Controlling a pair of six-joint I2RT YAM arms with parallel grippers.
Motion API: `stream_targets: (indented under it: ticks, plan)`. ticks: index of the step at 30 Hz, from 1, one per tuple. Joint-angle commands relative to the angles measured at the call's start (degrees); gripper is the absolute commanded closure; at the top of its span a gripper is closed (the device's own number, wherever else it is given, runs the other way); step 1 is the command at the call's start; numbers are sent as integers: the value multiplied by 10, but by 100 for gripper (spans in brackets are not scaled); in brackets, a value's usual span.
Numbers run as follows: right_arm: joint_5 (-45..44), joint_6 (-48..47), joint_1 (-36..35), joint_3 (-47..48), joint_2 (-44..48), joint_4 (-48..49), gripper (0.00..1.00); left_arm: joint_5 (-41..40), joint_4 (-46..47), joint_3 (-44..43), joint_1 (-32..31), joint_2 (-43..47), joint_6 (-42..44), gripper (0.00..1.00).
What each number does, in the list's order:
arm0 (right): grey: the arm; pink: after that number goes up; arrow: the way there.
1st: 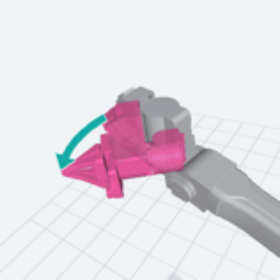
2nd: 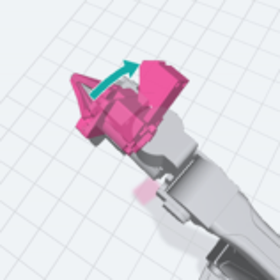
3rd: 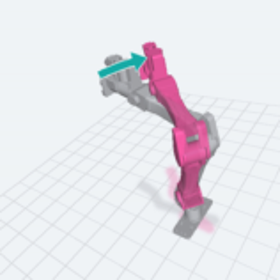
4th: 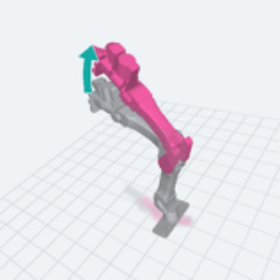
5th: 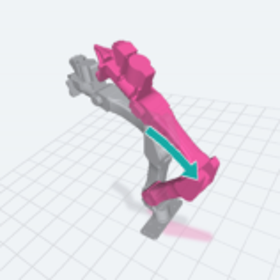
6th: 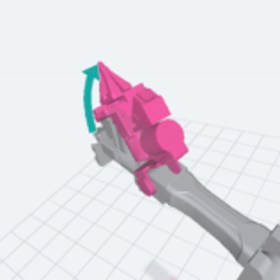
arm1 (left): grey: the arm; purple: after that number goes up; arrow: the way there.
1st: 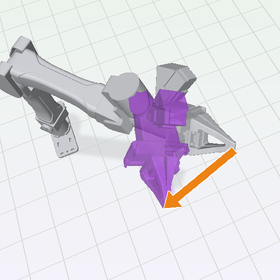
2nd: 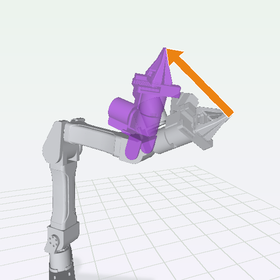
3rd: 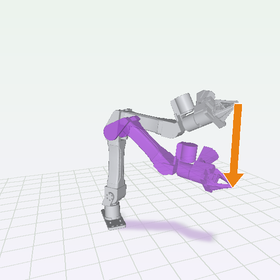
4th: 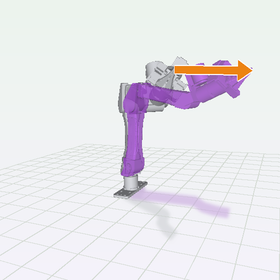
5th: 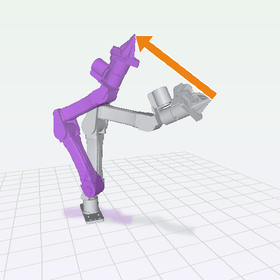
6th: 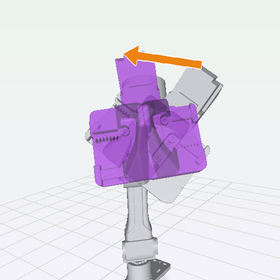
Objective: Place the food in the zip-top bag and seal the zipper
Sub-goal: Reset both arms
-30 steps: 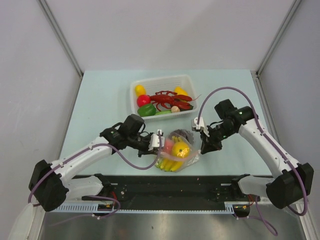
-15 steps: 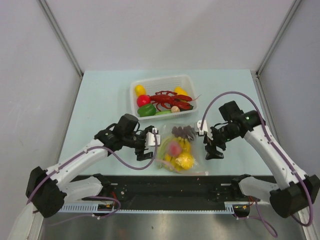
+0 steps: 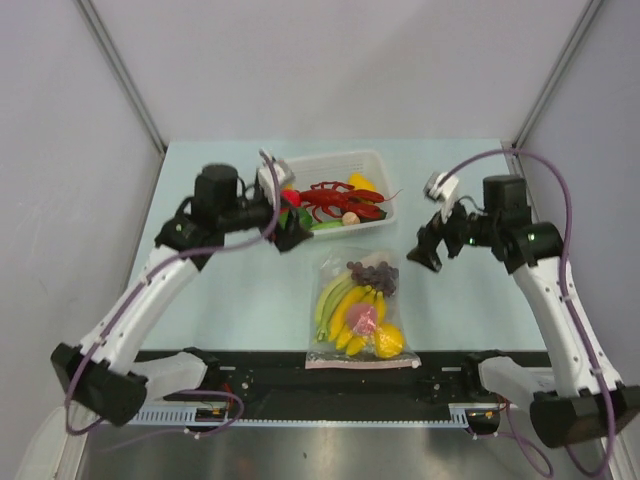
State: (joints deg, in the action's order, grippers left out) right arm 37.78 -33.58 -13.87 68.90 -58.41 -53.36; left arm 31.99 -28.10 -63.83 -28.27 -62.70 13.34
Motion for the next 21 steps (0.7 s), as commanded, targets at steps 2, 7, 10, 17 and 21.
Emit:
stream_targets:
  ticks: [2,7,10,17,21]
  plan:
    - [42,182,163,77,-100,164,0,-48,-42,-236,109,-168,-200,0]
    - [63,279,268,104,-196,235,0,-64,-87,-298,195,-247,-201,0]
    - [70,324,325,110,-253,244,1,-66,-93,-300,233,-272,-195,0]
    - [52,307,361,106,-300,215,0,-162,-135,-273,258,-313,-148,0]
    - [43,321,361,107,-311,240,0,-180,-115,-257,270,-323,-158,0]
